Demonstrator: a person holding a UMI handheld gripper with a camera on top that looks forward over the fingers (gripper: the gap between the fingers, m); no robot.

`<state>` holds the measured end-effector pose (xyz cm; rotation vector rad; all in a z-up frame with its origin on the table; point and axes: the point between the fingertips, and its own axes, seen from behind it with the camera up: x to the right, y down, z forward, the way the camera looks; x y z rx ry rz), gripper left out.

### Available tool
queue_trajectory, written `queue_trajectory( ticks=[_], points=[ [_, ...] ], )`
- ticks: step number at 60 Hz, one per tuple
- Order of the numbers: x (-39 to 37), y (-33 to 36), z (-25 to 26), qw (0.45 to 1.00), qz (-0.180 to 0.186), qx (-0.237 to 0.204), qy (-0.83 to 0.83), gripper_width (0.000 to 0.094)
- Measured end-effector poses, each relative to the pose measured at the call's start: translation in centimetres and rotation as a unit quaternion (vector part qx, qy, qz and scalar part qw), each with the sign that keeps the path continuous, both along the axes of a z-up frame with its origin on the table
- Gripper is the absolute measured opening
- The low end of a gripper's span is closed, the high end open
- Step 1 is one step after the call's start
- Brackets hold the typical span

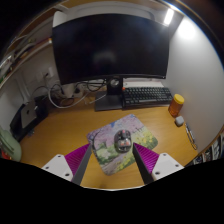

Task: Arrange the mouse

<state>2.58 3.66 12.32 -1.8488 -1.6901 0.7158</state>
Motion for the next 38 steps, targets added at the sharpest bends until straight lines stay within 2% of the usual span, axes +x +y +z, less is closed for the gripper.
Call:
queue_trajectory(
  ticks=[12,24,31,38],
  points=[
    [5.2,-3.7,4.3,1.000,0.029,0.002,-0.002,0.0853],
    [7.1,-4.7,5.3,0.999,0.044,0.010,0.007,0.0844],
    [7.4,-3.7,5.4,0.999,0.042,0.032,0.007,0.0852],
    [7.4,-4.1,6.0,0.999,0.042,0.018,0.014,0.0851]
  ],
)
